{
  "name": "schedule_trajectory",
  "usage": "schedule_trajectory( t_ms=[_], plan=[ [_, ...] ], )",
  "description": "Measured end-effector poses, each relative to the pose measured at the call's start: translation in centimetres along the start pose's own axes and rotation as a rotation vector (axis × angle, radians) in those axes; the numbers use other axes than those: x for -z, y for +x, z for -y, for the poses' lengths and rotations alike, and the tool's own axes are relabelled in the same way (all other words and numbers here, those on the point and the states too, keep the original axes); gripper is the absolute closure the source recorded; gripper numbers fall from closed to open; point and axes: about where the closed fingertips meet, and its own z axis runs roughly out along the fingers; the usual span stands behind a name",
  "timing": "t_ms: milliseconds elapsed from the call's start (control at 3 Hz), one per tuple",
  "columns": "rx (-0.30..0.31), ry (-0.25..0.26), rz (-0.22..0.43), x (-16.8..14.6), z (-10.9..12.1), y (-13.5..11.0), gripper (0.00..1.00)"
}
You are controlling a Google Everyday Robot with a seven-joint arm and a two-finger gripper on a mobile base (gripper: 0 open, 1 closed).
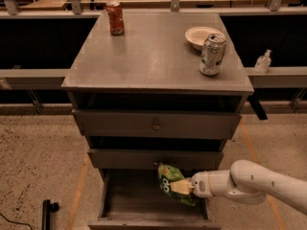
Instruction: Place green rice chip bag into bottom drawer
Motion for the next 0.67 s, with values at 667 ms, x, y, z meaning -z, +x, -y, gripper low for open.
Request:
schedule_trajectory(
  t_ms=[667],
  plan=[
    [-0.123,0.026,0.0,-4.2,6.7,3.0,1.0]
  ],
)
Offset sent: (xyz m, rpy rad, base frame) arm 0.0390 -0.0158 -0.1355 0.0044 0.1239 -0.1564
